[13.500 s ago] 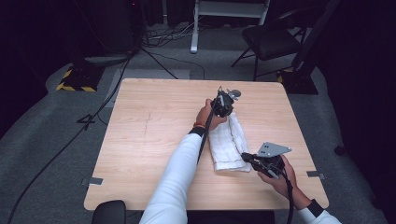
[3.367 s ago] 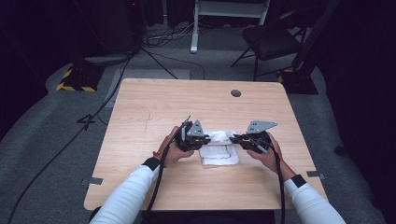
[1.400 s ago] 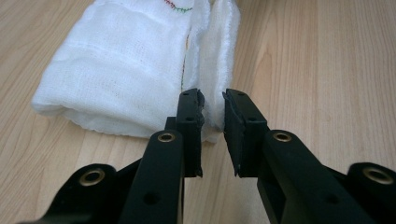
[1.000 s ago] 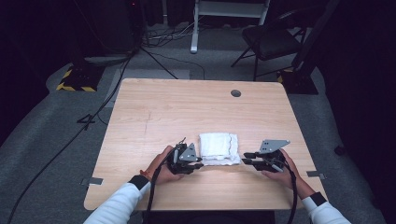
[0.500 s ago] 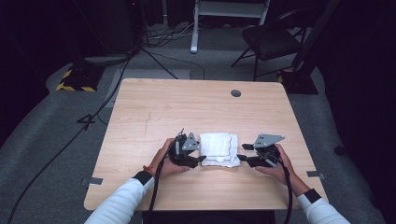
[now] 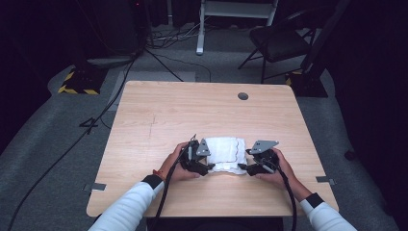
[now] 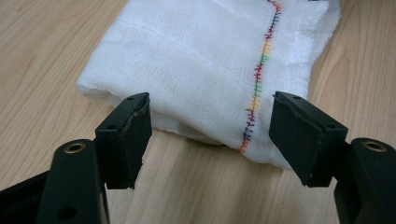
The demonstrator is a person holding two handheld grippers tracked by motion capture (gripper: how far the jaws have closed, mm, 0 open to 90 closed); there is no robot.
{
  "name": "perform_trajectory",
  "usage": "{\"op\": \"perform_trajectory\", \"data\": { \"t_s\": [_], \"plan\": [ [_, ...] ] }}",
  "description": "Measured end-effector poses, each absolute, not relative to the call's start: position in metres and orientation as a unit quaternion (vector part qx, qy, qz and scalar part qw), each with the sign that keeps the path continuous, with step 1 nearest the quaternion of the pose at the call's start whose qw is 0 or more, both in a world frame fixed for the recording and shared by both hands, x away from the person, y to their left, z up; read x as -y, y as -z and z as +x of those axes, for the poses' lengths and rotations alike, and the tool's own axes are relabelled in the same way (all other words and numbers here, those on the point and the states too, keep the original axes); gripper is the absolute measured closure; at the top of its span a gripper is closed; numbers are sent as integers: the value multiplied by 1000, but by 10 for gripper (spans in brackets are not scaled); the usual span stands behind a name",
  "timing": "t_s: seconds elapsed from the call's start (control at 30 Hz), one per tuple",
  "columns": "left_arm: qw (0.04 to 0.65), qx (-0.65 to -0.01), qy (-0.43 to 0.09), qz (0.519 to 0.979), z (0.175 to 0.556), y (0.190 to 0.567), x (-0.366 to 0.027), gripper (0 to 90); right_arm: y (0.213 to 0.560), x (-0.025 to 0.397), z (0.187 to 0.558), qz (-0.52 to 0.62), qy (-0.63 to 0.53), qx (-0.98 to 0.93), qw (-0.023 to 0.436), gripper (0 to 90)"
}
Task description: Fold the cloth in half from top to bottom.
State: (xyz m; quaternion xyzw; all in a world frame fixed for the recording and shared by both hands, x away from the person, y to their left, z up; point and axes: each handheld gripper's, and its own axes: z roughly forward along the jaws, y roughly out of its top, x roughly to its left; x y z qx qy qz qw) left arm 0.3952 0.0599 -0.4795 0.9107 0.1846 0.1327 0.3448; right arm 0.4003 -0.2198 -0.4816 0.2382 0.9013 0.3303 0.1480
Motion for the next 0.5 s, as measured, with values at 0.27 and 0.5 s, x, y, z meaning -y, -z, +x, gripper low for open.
{"op": "perform_trajectory", "data": {
  "t_s": [0.27,0.5],
  "plan": [
    [345,-199,-121,909,394,478,-65,236,484,223,396,235,-323,-904,151,316],
    [324,-199,-157,911,391,472,-67,199,478,224,398,233,-325,-903,155,306]
  ]
}}
